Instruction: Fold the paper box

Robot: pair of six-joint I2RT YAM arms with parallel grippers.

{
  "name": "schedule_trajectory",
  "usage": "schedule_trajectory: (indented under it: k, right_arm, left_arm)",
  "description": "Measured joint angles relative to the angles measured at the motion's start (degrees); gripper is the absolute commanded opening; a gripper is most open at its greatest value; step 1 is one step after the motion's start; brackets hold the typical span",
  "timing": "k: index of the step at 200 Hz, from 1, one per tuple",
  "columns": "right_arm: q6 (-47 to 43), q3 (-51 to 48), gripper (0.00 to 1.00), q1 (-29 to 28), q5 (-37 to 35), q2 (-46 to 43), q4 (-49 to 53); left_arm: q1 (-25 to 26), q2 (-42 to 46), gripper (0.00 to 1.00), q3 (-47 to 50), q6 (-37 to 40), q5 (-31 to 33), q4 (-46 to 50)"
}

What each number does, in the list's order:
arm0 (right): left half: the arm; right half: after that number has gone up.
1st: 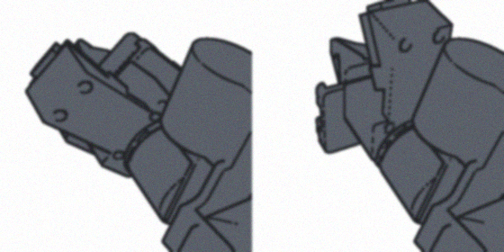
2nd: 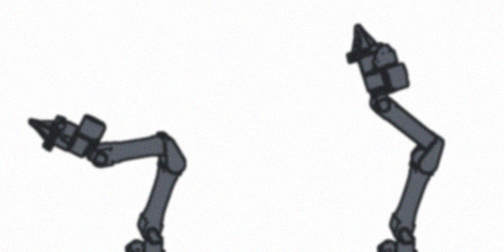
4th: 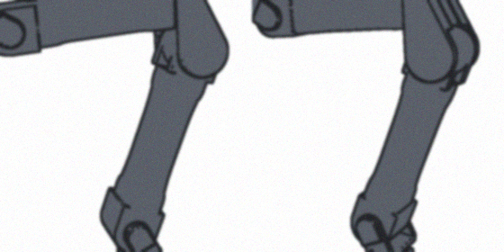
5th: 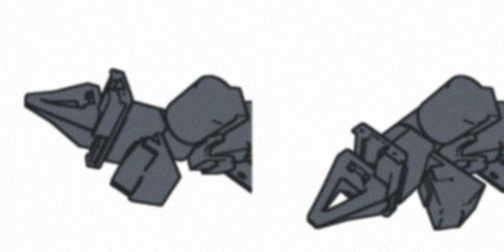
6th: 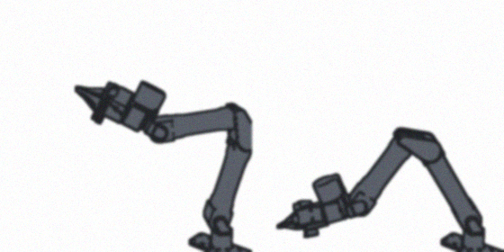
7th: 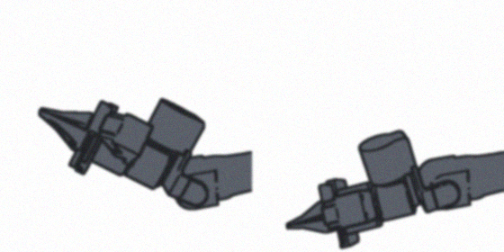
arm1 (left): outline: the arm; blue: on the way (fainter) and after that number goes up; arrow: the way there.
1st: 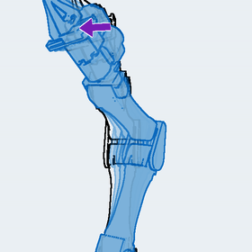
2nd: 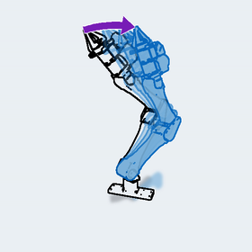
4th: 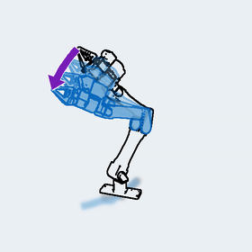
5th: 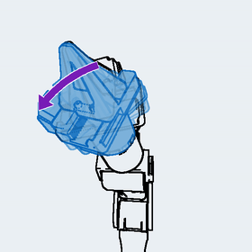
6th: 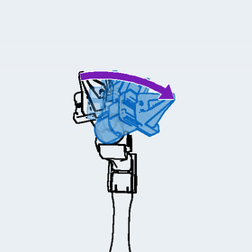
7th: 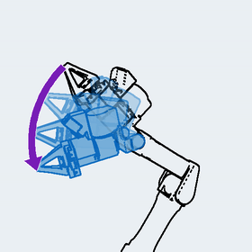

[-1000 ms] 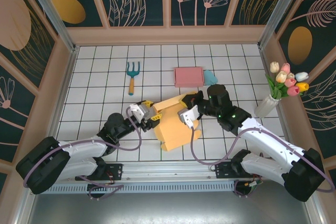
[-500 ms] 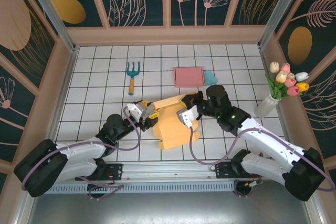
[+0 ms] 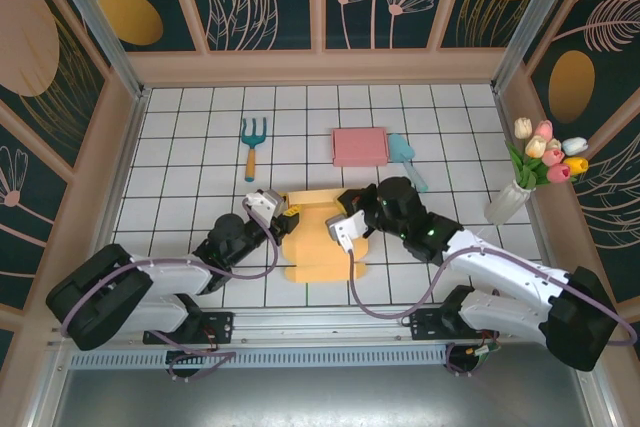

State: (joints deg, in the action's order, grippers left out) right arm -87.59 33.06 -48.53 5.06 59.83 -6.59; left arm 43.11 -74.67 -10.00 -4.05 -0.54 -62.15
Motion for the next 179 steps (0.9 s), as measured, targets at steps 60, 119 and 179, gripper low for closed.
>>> schedule_trajectory:
  k: [60,119,179]
  right_arm:
    - [-0.15,-14.4,0.0,-2.12,-6.84,3.1,-19.67]
    - [1.01,-15.37,0.0,-3.58,-11.96,6.71,-24.98]
    - [-0.37,-16.5,0.0,-6.8,-18.71,9.77,-29.31]
  left_arm:
    - [0.83,-9.6,0.41,-0.04,-0.76,0.7,-3.43]
    - [3.8,-16.74,0.39,-2.14,-0.76,6.95,-7.26]
    - [5.03,-22.47,0.4,-2.89,-0.76,11.69,-10.88]
